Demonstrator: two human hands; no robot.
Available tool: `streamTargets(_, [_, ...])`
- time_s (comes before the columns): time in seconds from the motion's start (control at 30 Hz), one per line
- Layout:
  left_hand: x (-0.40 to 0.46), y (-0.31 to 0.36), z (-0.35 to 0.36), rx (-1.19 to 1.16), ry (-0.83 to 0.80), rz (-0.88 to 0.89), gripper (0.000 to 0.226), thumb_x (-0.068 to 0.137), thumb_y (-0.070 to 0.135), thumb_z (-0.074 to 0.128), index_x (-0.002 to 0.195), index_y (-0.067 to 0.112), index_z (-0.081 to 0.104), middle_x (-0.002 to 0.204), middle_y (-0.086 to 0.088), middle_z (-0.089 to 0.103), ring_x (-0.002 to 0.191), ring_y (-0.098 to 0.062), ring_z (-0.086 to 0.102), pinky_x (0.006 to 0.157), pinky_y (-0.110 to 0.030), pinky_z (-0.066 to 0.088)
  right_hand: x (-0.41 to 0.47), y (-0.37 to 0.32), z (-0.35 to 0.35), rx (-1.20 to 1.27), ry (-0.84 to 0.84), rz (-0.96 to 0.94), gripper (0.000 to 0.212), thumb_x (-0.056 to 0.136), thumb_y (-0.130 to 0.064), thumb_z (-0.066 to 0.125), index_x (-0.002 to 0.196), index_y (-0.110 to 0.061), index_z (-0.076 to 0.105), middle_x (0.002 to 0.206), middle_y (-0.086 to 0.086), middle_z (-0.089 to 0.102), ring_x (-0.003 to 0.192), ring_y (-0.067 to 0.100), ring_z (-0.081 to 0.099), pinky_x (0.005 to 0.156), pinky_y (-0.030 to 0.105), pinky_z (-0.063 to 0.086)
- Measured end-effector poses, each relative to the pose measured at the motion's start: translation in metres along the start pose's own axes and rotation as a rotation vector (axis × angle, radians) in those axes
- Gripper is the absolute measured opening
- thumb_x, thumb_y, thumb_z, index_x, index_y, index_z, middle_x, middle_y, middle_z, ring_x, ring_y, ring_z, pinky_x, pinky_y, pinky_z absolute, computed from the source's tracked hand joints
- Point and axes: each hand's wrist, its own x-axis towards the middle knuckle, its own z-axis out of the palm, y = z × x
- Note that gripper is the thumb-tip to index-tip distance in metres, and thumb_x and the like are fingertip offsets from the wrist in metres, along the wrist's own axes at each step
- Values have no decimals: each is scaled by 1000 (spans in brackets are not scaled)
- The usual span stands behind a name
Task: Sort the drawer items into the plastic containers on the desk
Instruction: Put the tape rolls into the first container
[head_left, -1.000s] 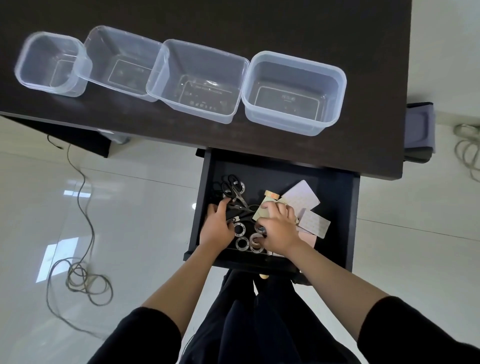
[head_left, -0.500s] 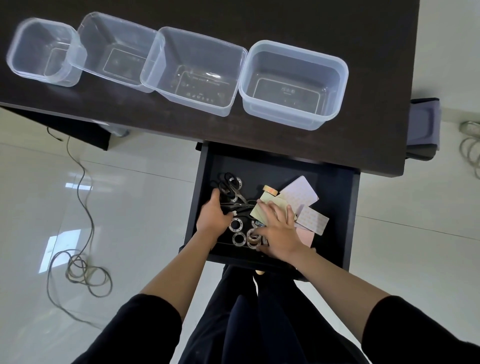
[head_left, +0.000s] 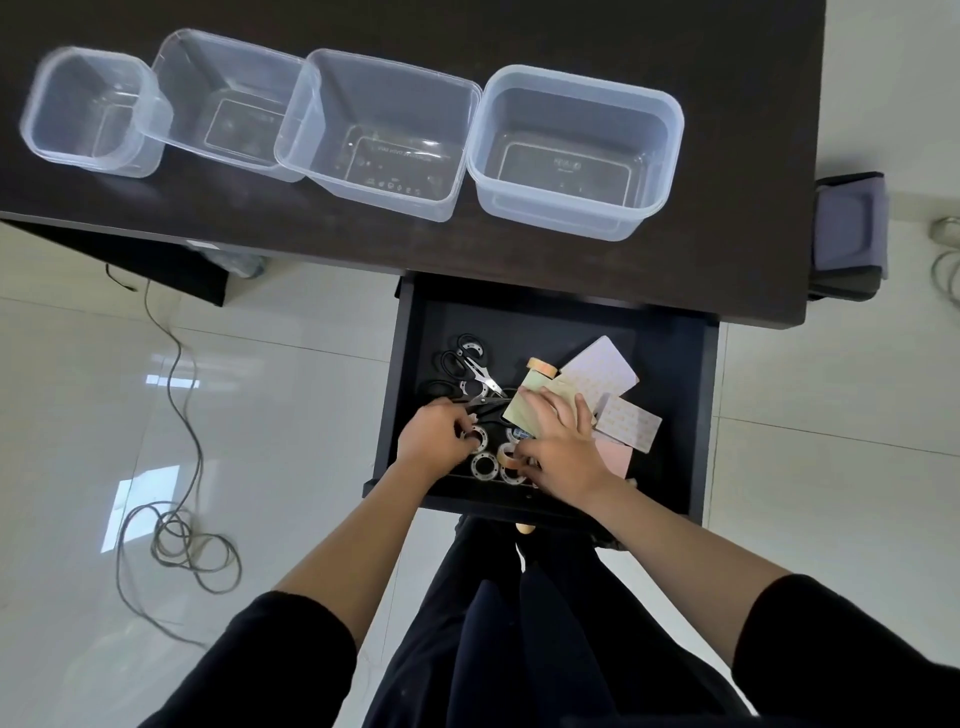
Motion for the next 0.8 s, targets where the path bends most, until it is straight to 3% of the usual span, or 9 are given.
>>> streamTargets(0.1, [1, -3, 5, 132, -62, 47, 32, 72, 33, 76, 99, 20, 67, 112, 3, 54, 95, -17, 58, 73, -30, 50, 1, -2, -1, -70, -81, 1, 1, 80, -25, 70, 80, -24, 69, 160, 6, -6, 145, 33, -8, 107, 52, -24])
streamTargets(0.17, [2, -1, 5, 170, -67, 57, 34, 72, 34, 77, 101, 21, 64, 111, 2, 53, 94, -18, 58, 70, -29, 48, 3, -3, 1, -128, -118, 9, 9, 83, -19, 68, 82, -28, 68, 158, 3, -18, 144, 31, -16, 106, 54, -27])
streamTargets(0.33, [4, 2, 5, 263, -93, 106, 33, 73, 35, 75, 95, 19, 57, 99, 0, 61, 86, -20, 60, 62, -28, 43, 8, -7, 2, -123, -133, 12, 20, 87, -20, 64, 72, -28, 54, 158, 1, -19, 143, 29, -23, 102, 50, -31])
streamTargets(0.43, [5, 6, 7, 403, -158, 123, 33, 75, 41, 72, 95, 17, 58, 97, -1, 65, 90, -23, 62, 66, -30, 45, 8, -7, 1, -52, -103, 18, 12, 90, -18, 58, 80, -24, 59, 158, -4, -19, 134, 17, -35, 100, 44, -33])
streamTargets(0.6, [10, 9, 12, 504, -192, 101, 34, 78, 43, 68, 97, 15, 61, 97, -4, 66, 91, -25, 63, 67, -31, 48, 5, -10, -8, 5, -146, 49, 11, 93, -20, 55, 92, -25, 64, 158, -4, -18, 136, 19, -29, 111, 54, -16])
streamTargets(0.7, [11, 13, 16, 519, -212, 122, 27, 81, 37, 66, 94, 13, 63, 97, -6, 66, 90, -27, 64, 65, -30, 46, 4, -11, -9, 5, -157, 78, 13, 95, -21, 52, 87, -20, 63, 157, -5, -20, 138, 23, -27, 111, 53, -14])
streamTargets(0.8, [9, 16, 17, 522, -222, 153, 23, 81, 31, 63, 93, 12, 62, 99, -7, 65, 91, -28, 63, 64, -30, 45, 9, -9, -1, -52, -102, 52, 24, 91, -19, 57, 68, -20, 48, 159, -1, -15, 144, 31, -19, 108, 56, -18])
